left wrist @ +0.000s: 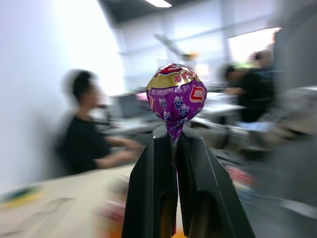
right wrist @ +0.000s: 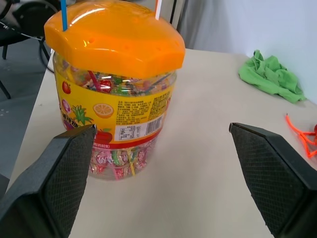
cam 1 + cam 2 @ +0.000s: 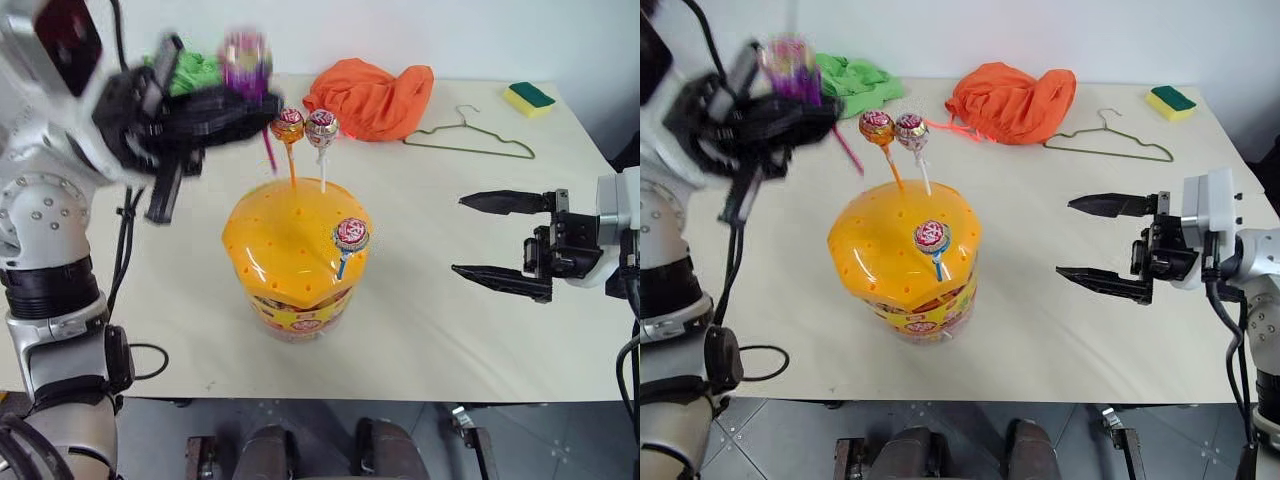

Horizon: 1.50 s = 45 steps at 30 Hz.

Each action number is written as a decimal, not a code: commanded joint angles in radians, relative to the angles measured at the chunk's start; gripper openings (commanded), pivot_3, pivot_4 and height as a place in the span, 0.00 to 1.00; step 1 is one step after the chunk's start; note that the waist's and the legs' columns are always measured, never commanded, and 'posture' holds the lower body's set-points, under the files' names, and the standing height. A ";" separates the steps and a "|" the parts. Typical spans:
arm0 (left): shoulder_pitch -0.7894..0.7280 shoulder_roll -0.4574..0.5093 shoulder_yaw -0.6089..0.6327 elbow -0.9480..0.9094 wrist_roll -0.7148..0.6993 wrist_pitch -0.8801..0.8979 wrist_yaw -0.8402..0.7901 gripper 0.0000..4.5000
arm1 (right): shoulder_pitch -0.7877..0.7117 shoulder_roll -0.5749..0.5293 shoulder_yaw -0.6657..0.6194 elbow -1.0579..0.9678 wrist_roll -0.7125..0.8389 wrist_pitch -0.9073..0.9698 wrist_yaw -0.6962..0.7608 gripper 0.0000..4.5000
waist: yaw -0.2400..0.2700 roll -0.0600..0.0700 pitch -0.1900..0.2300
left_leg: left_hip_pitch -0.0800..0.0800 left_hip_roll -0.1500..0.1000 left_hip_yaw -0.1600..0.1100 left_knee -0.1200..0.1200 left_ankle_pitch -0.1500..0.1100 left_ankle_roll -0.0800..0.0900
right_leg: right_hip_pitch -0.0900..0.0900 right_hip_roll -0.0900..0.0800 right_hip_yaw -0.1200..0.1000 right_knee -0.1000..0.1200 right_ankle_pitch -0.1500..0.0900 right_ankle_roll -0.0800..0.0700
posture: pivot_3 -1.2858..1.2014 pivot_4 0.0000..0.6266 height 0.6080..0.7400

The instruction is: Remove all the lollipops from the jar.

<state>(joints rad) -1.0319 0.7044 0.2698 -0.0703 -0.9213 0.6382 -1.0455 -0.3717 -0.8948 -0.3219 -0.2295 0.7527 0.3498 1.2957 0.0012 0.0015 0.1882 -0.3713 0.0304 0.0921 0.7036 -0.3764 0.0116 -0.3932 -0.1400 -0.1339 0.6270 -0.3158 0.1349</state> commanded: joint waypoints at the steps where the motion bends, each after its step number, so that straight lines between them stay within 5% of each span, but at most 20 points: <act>1: -0.003 0.146 -0.021 0.031 0.172 0.051 0.149 0.00 | -0.008 -0.030 -0.045 -0.015 0.038 0.008 0.023 1.00 | -0.003 0.000 0.000 | 0.000 0.000 0.000 0.000 0.000 0.000 | 0.000 0.000 0.000 0.000 0.000 0.000 | 0.52 0.24 1.00; 10: 0.116 0.267 -0.006 0.074 0.319 0.342 0.462 0.00 | -0.016 -0.046 -0.062 0.003 0.094 0.062 0.047 1.00 | 0.009 -0.002 0.001 | 0.000 0.000 0.000 0.000 0.000 0.000 | 0.000 0.000 0.001 0.000 0.000 0.000 | 0.52 0.24 1.00; 15: 0.216 0.314 -0.141 0.165 0.467 0.528 0.582 0.00 | -0.026 -0.029 -0.033 0.011 0.072 0.052 0.038 1.00 | 0.012 -0.002 0.001 | 0.000 0.000 0.002 0.000 0.000 0.000 | 0.000 0.001 0.001 0.001 0.000 0.000 | 0.52 0.24 1.00; 27: 0.198 0.249 -0.257 0.433 0.637 0.699 0.681 0.00 | -0.051 -0.011 0.001 0.022 0.040 0.034 0.038 1.00 | 0.024 -0.004 0.001 | 0.000 0.000 0.003 0.000 0.000 0.000 | -0.001 0.001 0.001 0.001 0.000 0.000 | 0.52 0.24 1.00; 41: 0.060 0.409 -0.347 0.236 0.568 0.761 0.410 0.96 | -0.069 -0.034 -0.005 0.038 0.015 0.030 0.044 1.00 | 0.023 -0.006 0.001 | 0.000 0.000 0.003 0.000 0.000 0.000 | -0.001 0.001 0.001 0.001 0.000 0.000 | 0.52 0.24 1.00; 45: 0.067 0.415 -0.274 0.128 0.477 0.602 0.237 0.99 | -0.065 -0.041 -0.018 0.032 0.013 0.029 0.034 1.00 | 0.023 -0.006 0.002 | 0.000 0.000 0.004 0.000 0.000 0.000 | -0.001 0.001 0.001 0.001 0.000 0.000 | 0.52 0.24 1.00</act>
<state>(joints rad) -0.9570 1.1047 -0.0682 0.1196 -0.4037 1.3324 -0.7336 -0.4257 -0.9141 -0.3011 -0.1873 0.7640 0.3923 1.3345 0.0238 -0.0044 0.1897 -0.3718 0.0305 0.0956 0.7040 -0.3764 0.0116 -0.3944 -0.1393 -0.1328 0.6279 -0.3159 0.1349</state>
